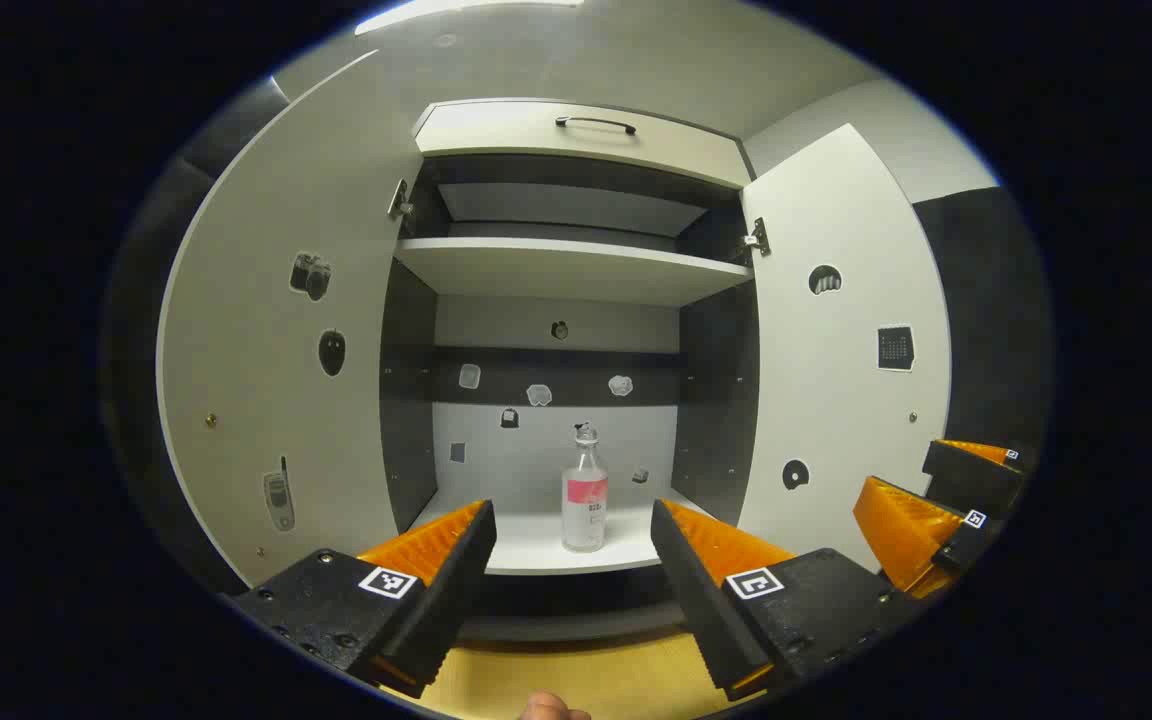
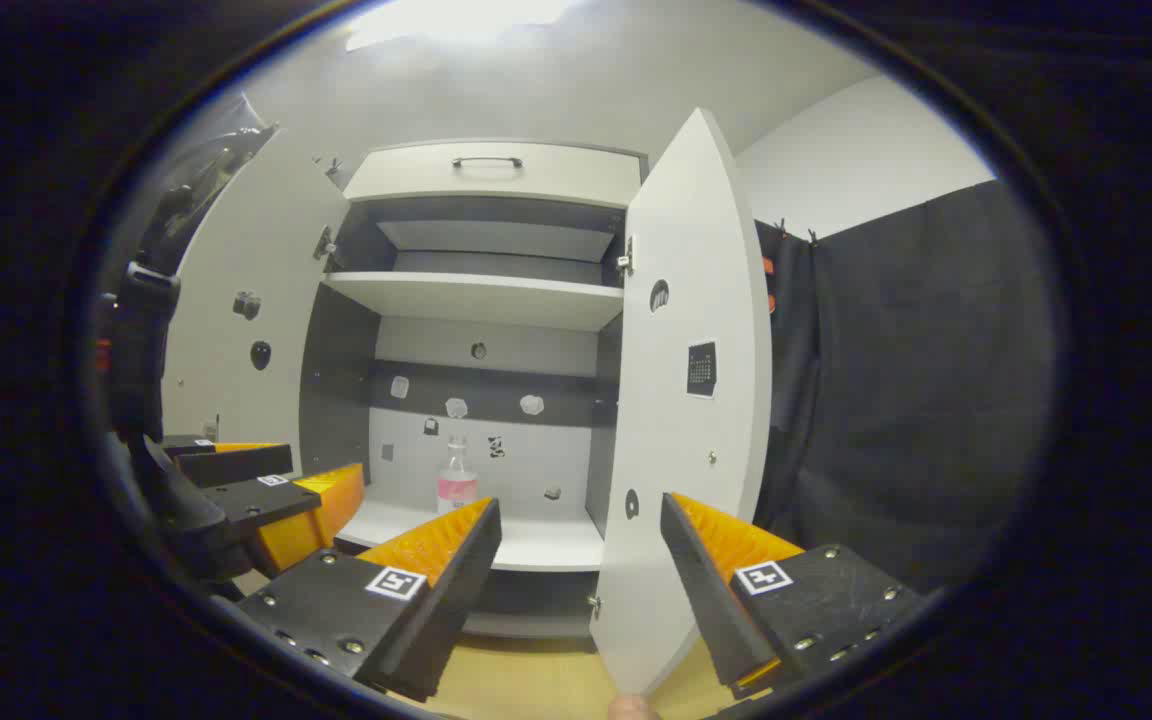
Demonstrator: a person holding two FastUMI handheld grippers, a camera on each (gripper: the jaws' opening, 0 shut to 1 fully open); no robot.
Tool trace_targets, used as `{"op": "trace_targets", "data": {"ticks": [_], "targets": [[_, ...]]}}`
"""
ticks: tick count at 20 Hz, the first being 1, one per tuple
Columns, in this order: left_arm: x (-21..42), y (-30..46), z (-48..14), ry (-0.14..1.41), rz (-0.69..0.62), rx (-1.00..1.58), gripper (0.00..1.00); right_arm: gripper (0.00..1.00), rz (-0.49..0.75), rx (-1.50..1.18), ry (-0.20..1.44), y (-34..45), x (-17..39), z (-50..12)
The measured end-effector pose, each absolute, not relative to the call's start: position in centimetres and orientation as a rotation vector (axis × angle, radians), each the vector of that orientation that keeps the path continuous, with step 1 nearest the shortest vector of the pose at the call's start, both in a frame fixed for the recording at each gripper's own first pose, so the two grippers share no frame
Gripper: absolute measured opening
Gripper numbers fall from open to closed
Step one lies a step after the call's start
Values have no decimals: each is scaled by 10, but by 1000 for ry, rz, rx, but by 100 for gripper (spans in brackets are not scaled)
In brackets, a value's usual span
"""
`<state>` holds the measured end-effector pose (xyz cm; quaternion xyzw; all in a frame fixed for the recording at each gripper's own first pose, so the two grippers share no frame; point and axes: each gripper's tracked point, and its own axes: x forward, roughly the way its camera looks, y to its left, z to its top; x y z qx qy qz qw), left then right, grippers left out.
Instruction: Grasp the bottle in the cabinet with the left hand and place it on the coaster, then close the right door with the right hand and the left door with the left hand.
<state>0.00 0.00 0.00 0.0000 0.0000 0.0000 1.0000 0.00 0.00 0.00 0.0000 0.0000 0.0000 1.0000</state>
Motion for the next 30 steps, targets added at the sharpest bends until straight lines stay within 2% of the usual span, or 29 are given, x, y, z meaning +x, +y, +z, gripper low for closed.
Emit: {"op": "trace_targets", "data": {"ticks": [2, 7, 8, 20, 30], "targets": [[1, -3, -3, 10, -1, -9, 96, 99, 6, 0, 4, 0, -6, -2], [5, -12, 1, -7, 6, -12, 96, 94, 12, -5, 4, -2, -8, -3], [6, -13, -1, -1, 6, -9, 96, 97, 14, -1, 4, -1, -7, -3], [27, -16, -11, 9, -10, 20, 96, 97, 1, 14, 1, -4, -6, -2], [103, -16, -32, 47, -23, 70, 96, 96, -100, 3, -15, -39, -32, -4]]}}
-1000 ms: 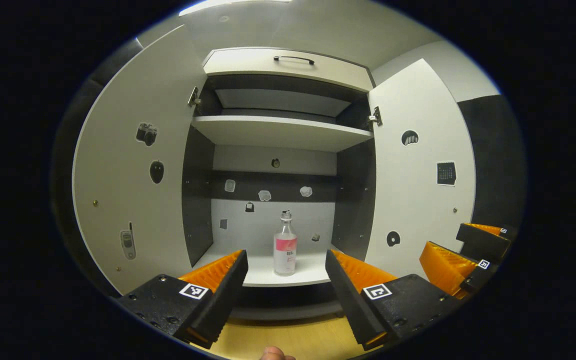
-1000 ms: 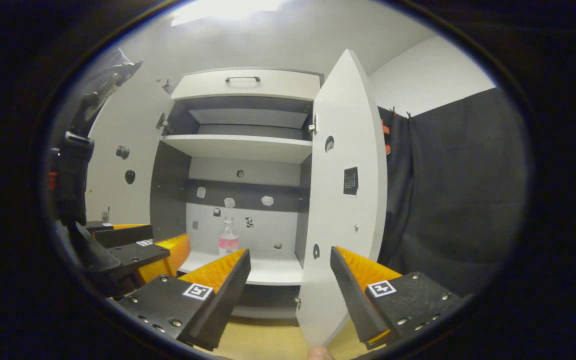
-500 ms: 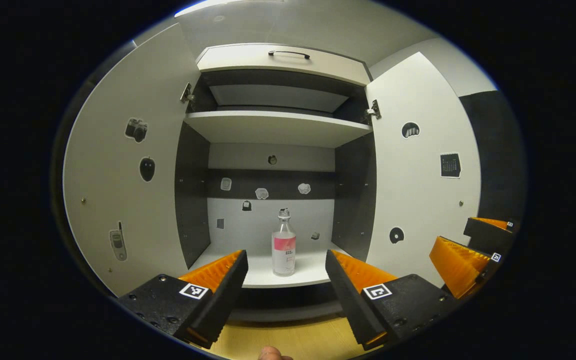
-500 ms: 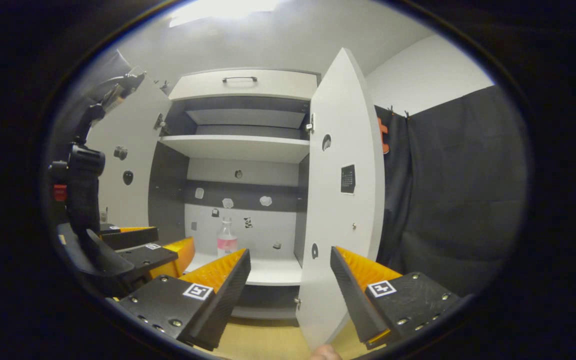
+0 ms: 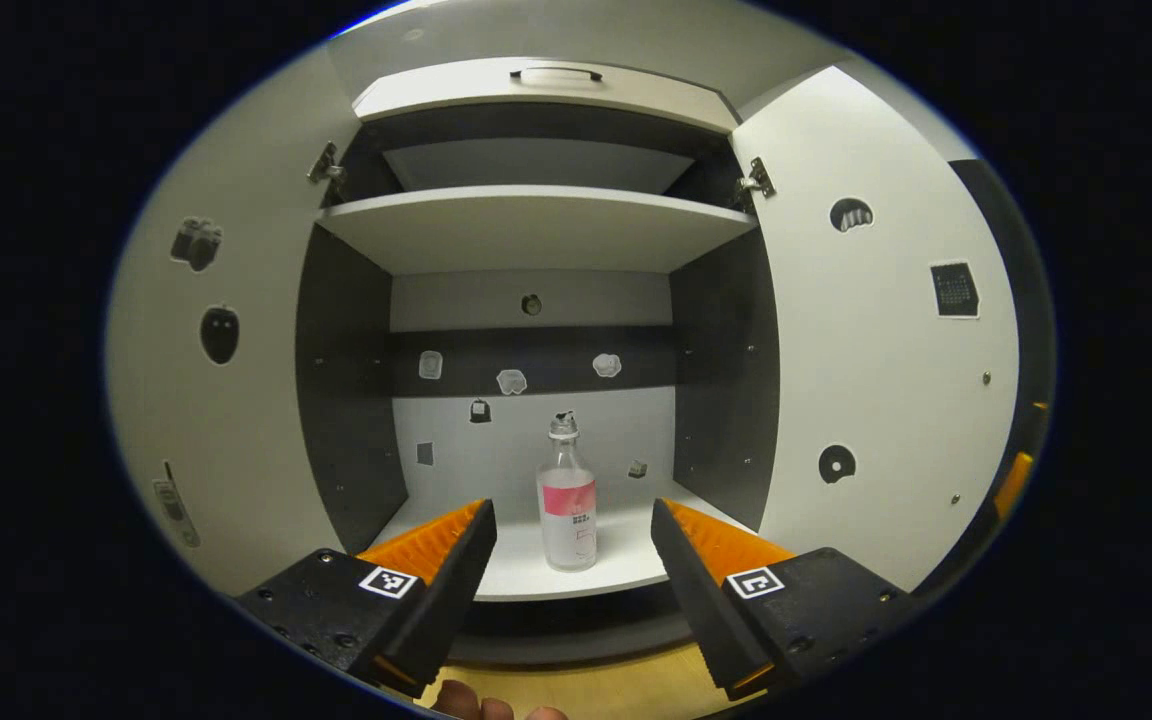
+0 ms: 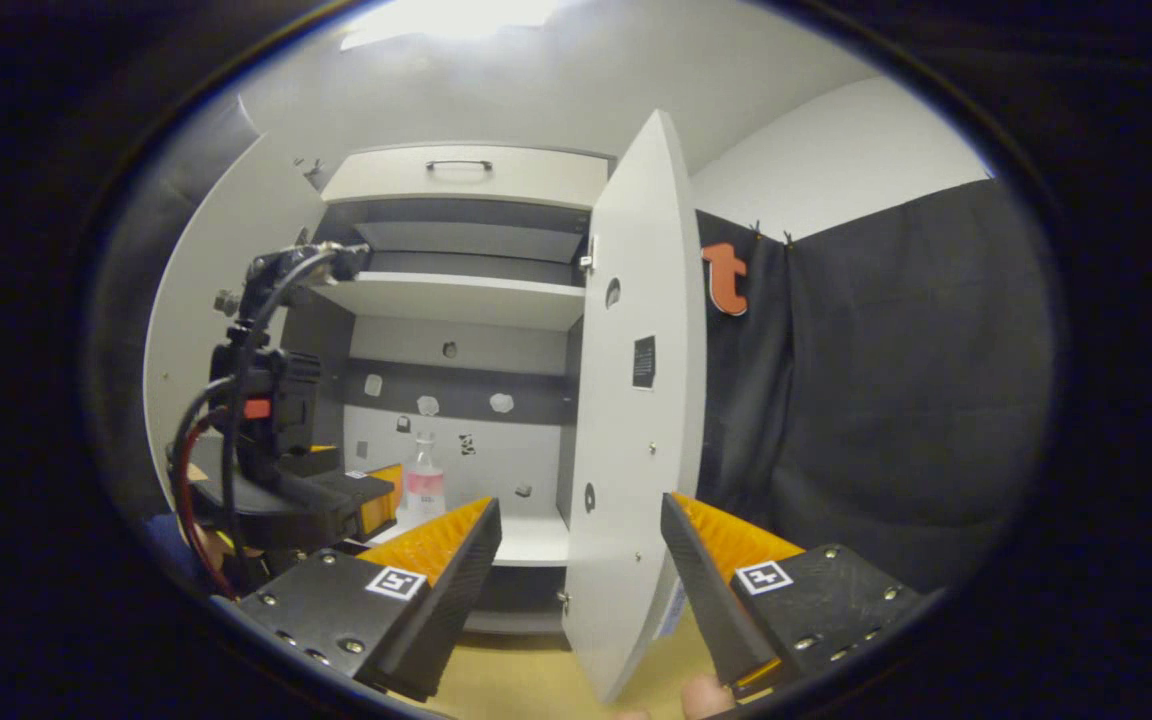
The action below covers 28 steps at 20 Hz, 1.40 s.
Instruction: Grasp the bottle in the cabinet with the left hand and place it on the coaster, then close the right door with the right hand and the left door with the left hand.
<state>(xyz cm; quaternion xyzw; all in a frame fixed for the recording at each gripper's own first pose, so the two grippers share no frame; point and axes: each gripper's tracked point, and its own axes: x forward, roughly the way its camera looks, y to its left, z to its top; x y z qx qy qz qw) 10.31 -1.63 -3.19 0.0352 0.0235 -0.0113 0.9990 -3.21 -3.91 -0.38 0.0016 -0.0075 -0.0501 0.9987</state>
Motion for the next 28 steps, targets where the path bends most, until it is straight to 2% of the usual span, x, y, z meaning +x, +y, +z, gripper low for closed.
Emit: {"op": "trace_targets", "data": {"ticks": [4, 13, 16, 17, 24, 27, 28], "targets": [[140, -21, -48, 83, -45, 102, 96, 96, -175, -14, -2, -63, -46, -13], [214, -3, -85, 156, 0, 138, 95, 97, -418, -73, 81, -137, -79, -50], [238, 8, -96, 171, 21, 134, 95, 94, -450, -50, 104, -149, -76, -59], [246, 9, -99, 181, 17, 132, 95, 99, -452, -44, 107, -150, -73, -59], [273, 8, -127, 231, -2, 58, 95, 99, -440, -63, 127, -152, -69, -65], [272, 11, -126, 231, 16, 42, 76, 99, -436, -61, 125, -155, -72, -65], [270, 10, -127, 234, 16, 44, 76, 99, -438, -54, 123, -157, -74, -65]]}}
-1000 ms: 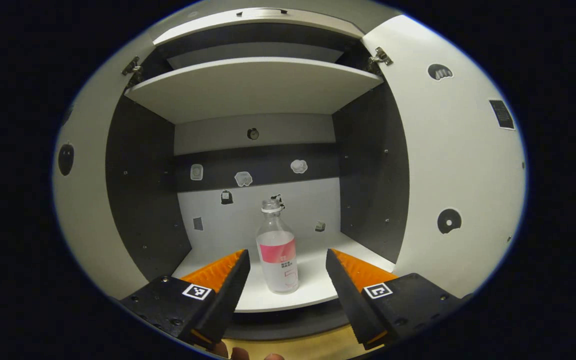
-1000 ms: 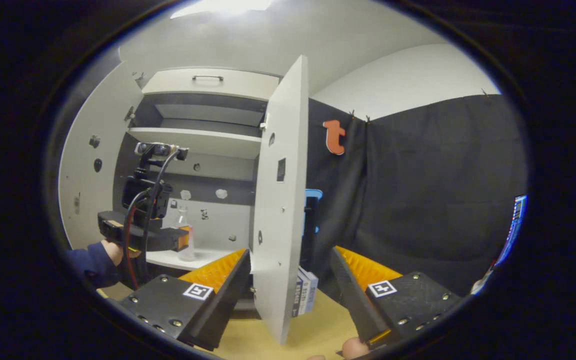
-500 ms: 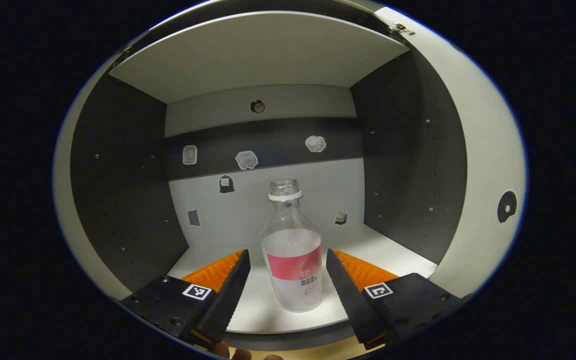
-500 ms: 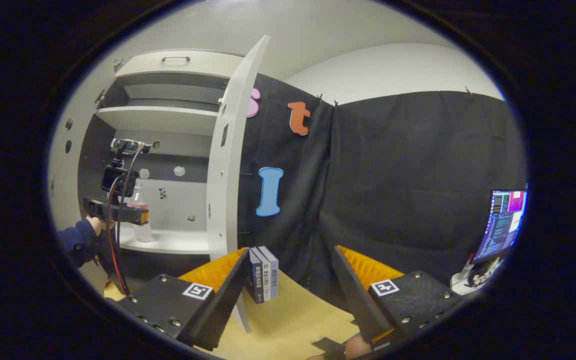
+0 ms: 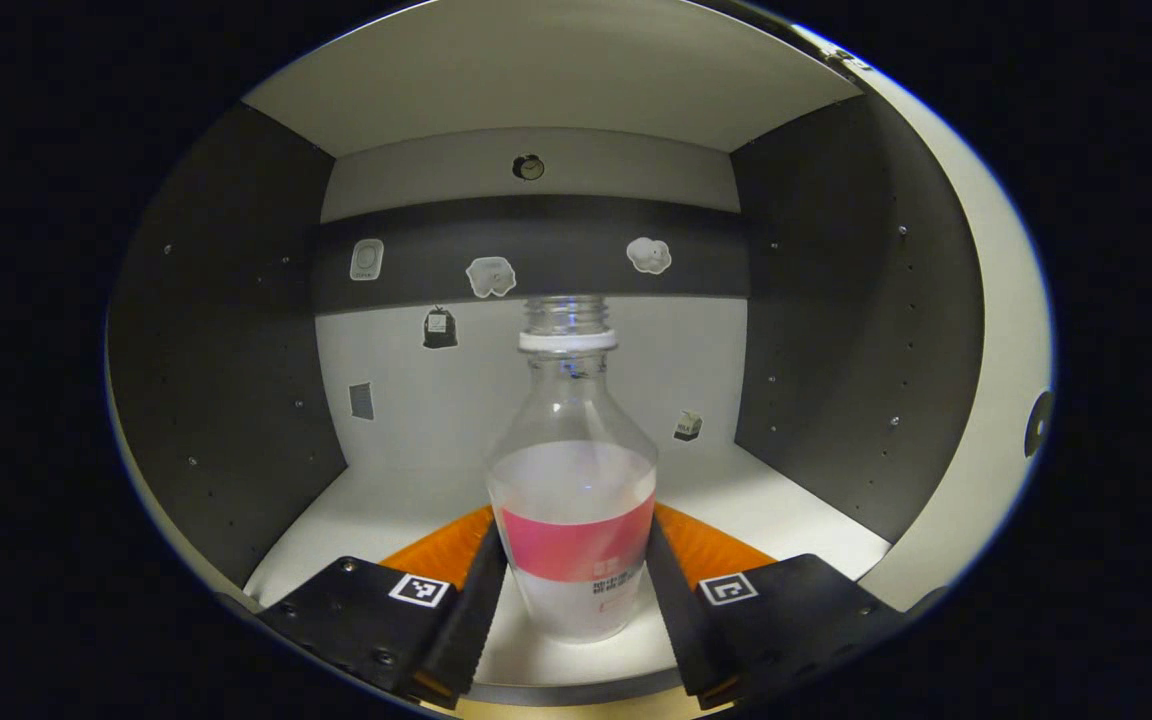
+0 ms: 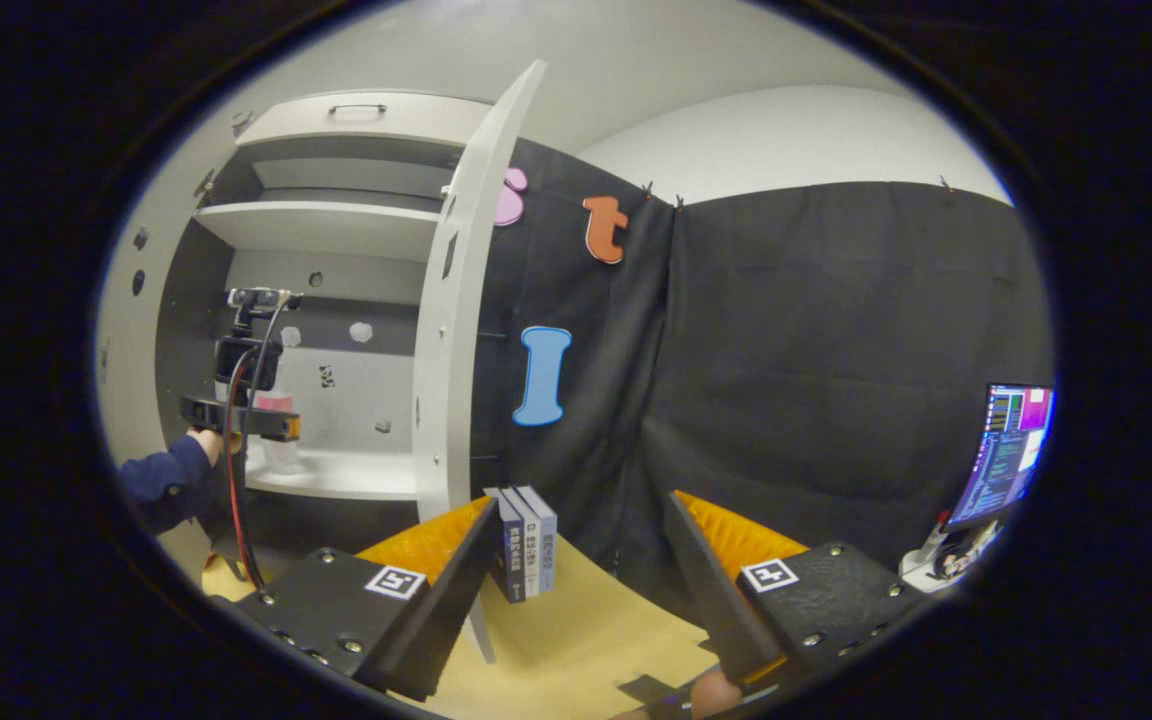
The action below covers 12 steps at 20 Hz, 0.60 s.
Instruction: Grasp the bottle in the cabinet with the left hand and place it on the coaster, then close the right door with the right hand and the left door with the left hand.
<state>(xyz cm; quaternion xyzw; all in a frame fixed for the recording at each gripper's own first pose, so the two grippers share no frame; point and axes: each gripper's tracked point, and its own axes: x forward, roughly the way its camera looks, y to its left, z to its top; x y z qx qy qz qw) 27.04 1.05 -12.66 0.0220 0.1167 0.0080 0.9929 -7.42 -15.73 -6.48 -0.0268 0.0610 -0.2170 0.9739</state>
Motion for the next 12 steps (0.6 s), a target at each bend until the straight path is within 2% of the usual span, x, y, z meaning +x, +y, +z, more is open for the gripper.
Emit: {"op": "trace_targets", "data": {"ticks": [6, 8, 12], "targets": [[250, 0, -122, 245, -35, 8, 74, 99, -437, -16, 116, -164, -83, -65], [236, -5, -118, 232, -65, 6, 76, 99, -425, -19, 118, -161, -86, -65], [199, -19, -109, 193, -149, -25, 74, 99, -380, -16, 119, -155, -91, -63]]}}
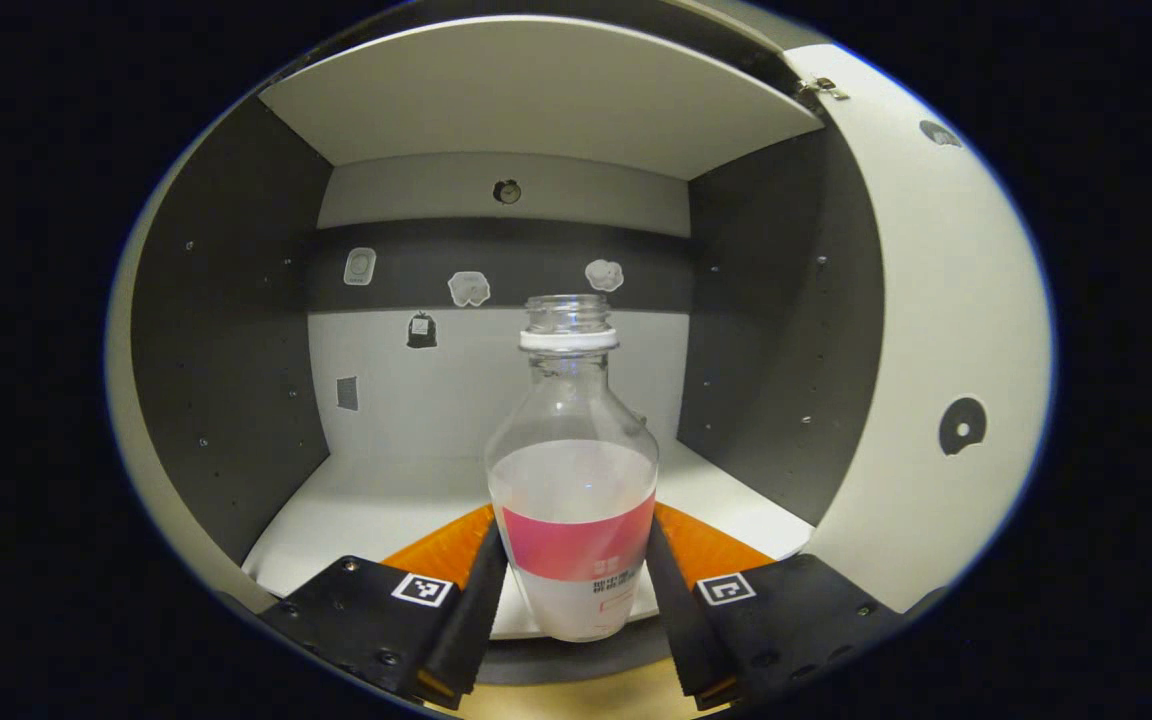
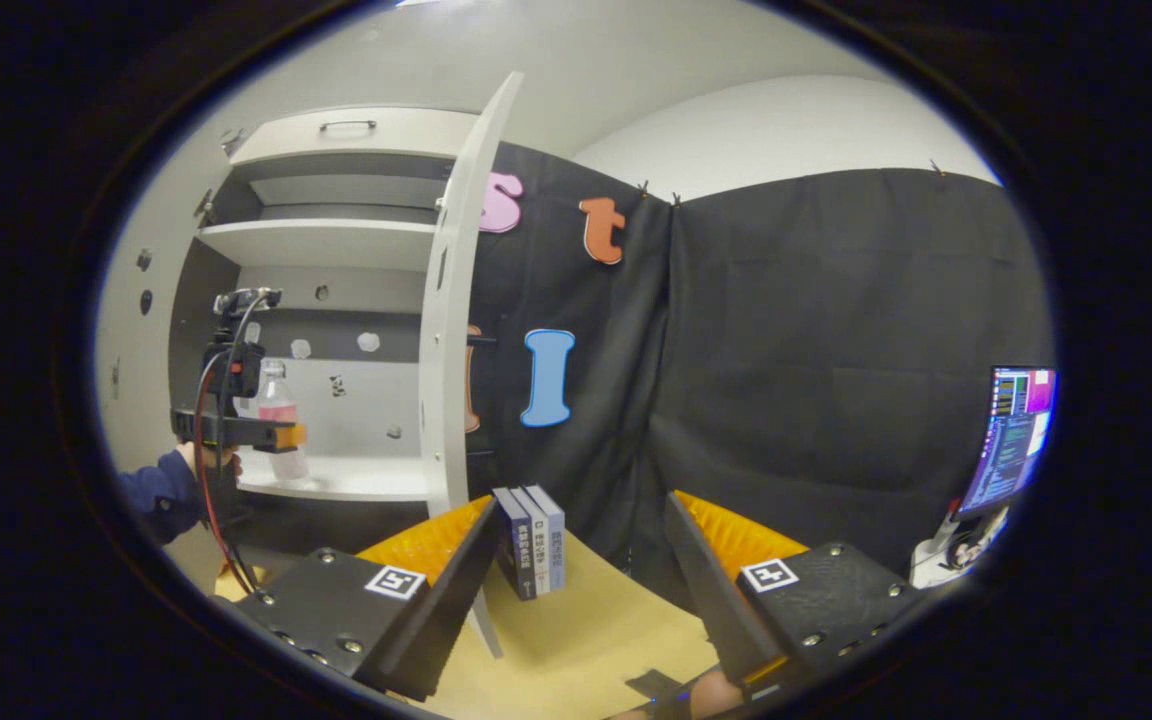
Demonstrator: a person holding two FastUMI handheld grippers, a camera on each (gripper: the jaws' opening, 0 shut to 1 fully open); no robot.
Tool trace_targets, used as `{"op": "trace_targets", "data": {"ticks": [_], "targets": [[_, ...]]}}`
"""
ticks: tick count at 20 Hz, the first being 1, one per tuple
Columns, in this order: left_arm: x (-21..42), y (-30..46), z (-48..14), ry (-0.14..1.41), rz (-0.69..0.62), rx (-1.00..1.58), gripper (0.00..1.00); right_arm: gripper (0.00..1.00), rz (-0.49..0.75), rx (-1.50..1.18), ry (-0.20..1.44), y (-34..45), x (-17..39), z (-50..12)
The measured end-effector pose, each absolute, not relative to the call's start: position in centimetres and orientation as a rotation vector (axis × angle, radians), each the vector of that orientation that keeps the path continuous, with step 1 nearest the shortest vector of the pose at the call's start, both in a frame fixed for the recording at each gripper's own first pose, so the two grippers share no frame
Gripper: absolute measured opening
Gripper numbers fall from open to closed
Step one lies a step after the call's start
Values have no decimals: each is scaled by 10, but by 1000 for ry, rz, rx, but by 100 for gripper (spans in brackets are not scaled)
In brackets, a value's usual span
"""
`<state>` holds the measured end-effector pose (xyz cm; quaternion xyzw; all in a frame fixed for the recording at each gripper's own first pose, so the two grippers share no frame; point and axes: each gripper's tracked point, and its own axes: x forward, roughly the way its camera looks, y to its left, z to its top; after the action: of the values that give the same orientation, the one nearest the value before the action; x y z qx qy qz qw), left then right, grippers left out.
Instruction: Grasp the bottle in the cabinet with the left hand and place it on the coaster, then close the right door with the right hand and the left door with the left hand.
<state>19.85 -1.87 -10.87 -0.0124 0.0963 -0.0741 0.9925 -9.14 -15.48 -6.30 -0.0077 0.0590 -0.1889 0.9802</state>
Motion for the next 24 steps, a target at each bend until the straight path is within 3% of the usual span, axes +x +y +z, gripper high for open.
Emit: {"op": "trace_targets", "data": {"ticks": [3, 13, 19, 24], "targets": [[168, -36, -105, 158, -246, -57, 74, 99, -339, -16, 113, -151, -96, -62], [53, -35, -167, 217, -342, -40, 74, 99, -211, -20, 98, -149, -88, -60], [7, -39, -243, 318, -344, -23, 75, 99, -179, -24, 103, -149, -86, -60], [-33, -37, -333, 530, -317, -53, 75, 99, -176, -30, 119, -155, -90, -66]]}}
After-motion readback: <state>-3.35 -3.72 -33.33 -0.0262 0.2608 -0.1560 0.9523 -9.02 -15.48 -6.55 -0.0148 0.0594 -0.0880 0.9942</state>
